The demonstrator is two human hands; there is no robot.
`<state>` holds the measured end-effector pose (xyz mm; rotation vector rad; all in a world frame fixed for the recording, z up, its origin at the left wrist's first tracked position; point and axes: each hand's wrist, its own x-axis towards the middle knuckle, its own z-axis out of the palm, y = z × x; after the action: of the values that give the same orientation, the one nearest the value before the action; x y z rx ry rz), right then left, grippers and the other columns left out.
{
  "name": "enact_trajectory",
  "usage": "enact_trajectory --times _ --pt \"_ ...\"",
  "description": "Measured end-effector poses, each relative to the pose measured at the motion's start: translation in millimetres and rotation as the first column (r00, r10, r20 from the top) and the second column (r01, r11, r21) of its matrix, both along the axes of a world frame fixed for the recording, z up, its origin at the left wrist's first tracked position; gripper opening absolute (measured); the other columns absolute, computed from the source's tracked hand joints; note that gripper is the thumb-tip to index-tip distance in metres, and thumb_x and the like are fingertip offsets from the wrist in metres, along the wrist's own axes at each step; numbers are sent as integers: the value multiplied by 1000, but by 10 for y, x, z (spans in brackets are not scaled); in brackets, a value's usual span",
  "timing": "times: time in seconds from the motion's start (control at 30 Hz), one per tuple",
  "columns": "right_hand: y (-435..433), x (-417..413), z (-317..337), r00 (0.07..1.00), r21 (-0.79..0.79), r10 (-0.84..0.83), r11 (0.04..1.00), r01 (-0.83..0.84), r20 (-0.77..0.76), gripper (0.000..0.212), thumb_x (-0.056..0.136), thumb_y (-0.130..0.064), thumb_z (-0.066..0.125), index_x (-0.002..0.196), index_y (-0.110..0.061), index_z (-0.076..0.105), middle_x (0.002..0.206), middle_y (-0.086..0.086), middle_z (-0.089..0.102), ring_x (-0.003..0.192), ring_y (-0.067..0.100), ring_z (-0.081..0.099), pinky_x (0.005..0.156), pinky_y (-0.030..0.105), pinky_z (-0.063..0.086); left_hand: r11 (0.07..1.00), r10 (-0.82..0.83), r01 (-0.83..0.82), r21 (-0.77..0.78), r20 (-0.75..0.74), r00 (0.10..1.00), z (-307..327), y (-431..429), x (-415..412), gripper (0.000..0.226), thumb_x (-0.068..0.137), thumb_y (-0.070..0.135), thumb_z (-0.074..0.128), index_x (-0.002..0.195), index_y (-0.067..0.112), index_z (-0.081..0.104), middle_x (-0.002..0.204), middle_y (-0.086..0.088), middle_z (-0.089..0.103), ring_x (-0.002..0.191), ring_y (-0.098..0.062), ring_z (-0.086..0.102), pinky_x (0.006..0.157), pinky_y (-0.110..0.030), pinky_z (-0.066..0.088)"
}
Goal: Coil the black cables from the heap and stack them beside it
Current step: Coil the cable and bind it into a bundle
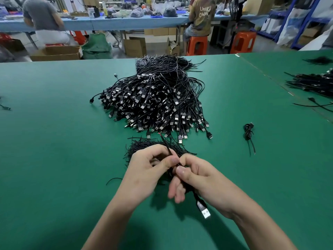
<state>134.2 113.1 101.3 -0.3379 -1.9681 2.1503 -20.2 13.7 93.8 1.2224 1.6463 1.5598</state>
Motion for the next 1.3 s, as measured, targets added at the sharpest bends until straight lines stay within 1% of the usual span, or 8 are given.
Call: enact_trajectory --times 0.13,0.3,0.43,0.6,0.7,0.97,1.13,1.3 --pt "-25 -14 -19 992 -73 -125 990 124 -8 12 108 -12 43 97 -7 39 77 18 73 61 24 67 59 27 51 1000 23 -24 12 34 999 -72 16 11 8 87 25 73 79 25 75 82 6 75 71 -6 63 68 -19 50" --pt "-30 -15 -80 962 -98 -272 958 270 -4 16 96 -17 61 88 -4 54 75 17 73 59 20 65 57 26 52 998 -46 42 39 121 992 -53 -13 -15 4 84 26 80 85 23 79 83 0 77 76 -6 70 73 -17 53" --pt "-32 -27 -139 880 277 -474 845 458 -7 14 96 -19 69 82 -22 66 78 -3 72 70 10 61 66 22 48 997 66 -69 34 88 994 -69 17 -2 10 88 14 77 82 22 78 84 0 78 72 -7 68 68 -19 55" --pt "-182 -16 -195 916 696 -376 695 180 139 32 97 -64 38 105 -34 45 87 -10 65 82 16 62 76 43 51 981 167 -181 70 175 970 -64 61 64 16 91 3 74 86 17 79 79 0 78 70 -5 70 66 -14 53" --pt "-213 -60 -241 896 710 -430 664 234 107 24 99 -50 54 105 -30 42 84 -7 66 79 22 62 74 46 50 975 176 -201 95 224 959 -67 77 123 19 91 5 74 87 23 80 79 2 78 70 -5 71 67 -14 54" --pt "-240 -93 -172 890 865 -438 488 118 126 31 101 -56 41 88 -28 35 74 -8 56 78 28 59 67 44 43 967 179 -227 118 321 930 -115 43 110 11 80 27 76 88 23 82 82 2 78 72 -4 69 68 -15 54" --pt "-149 -85 -102 919 953 -376 302 -1 120 29 107 -47 28 86 -28 22 80 0 61 67 32 50 57 43 31 980 95 -136 144 262 961 -159 -78 -15 11 81 16 82 91 22 82 91 -1 80 82 -6 73 76 -15 55" --pt "53 -38 33 953 996 -295 -28 -86 74 36 94 -16 60 85 -23 26 70 -4 52 59 26 48 47 40 36 991 -130 132 2 173 976 -24 -290 -452 23 97 14 64 111 23 80 116 -6 78 102 -15 75 82 -22 58"
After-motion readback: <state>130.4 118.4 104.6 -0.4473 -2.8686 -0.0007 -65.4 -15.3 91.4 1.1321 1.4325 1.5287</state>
